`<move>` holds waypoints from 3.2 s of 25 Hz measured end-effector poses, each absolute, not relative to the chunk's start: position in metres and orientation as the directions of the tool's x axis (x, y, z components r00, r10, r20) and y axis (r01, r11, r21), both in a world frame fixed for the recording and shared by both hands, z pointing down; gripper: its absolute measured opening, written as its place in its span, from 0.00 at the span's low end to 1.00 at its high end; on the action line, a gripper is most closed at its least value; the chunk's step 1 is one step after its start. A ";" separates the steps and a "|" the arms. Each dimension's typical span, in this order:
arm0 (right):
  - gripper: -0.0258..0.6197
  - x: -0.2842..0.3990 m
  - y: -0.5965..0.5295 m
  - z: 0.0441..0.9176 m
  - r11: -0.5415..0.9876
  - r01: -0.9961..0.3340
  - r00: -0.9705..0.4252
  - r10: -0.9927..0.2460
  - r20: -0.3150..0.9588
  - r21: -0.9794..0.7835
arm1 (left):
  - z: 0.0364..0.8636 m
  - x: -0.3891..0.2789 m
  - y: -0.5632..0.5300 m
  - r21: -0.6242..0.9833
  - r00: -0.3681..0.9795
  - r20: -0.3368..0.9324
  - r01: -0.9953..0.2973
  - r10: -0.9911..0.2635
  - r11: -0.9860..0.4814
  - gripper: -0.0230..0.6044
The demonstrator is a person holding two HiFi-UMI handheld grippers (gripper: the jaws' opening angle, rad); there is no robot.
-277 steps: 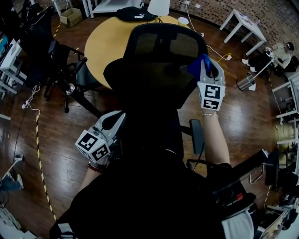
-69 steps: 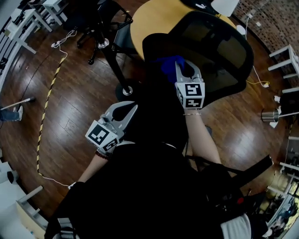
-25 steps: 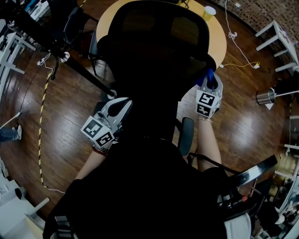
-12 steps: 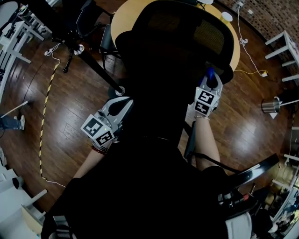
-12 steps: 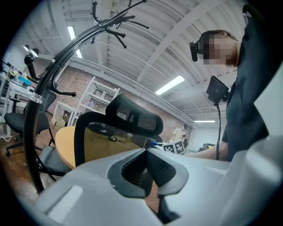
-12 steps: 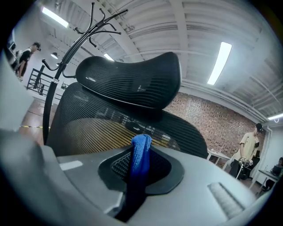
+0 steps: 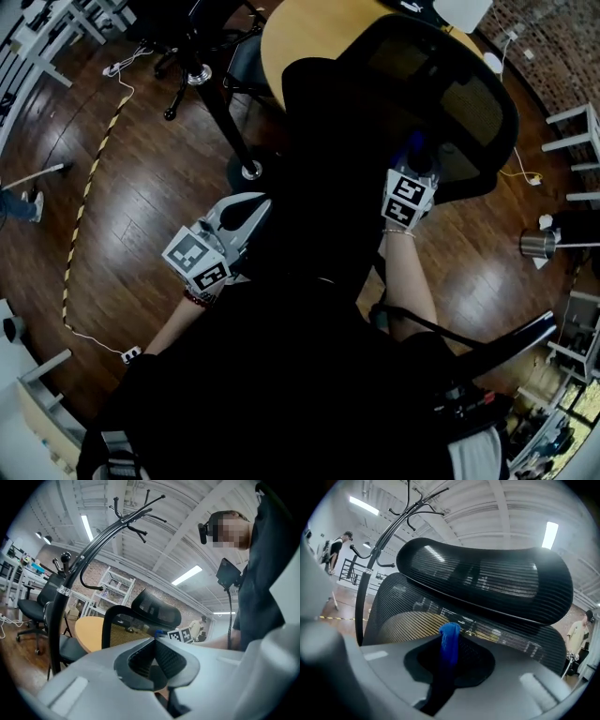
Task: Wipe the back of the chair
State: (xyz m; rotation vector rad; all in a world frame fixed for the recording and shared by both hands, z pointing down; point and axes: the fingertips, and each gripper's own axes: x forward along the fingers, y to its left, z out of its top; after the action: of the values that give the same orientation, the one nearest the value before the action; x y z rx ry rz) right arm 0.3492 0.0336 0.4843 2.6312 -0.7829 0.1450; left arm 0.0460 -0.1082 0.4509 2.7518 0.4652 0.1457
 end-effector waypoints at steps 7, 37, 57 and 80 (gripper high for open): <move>0.09 0.328 -0.047 0.488 -0.723 -0.608 0.792 -0.584 0.178 0.329 | 0.459 0.017 -0.160 0.347 0.959 0.068 0.234 0.274 -0.908 0.05; 0.10 0.226 -0.261 0.506 -0.393 -0.917 0.396 -0.871 0.291 0.073 | 0.455 -0.053 -0.223 0.360 0.979 0.056 0.164 0.196 -0.919 0.05; 0.10 0.335 0.217 0.537 -0.837 -0.545 0.769 -0.524 0.366 -0.053 | 0.441 0.071 -0.023 0.426 0.875 -0.022 0.446 0.484 -0.787 0.05; 0.10 0.361 0.248 0.547 -0.747 -0.648 0.746 -0.581 0.324 0.152 | 0.446 0.087 0.008 0.387 0.944 0.046 0.285 0.327 -0.877 0.05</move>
State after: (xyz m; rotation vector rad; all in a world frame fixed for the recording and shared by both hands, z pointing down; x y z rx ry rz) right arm 0.3605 0.2479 0.5474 2.6921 -0.9653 0.3753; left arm 0.0874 0.0077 0.4461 2.7165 0.4447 0.1554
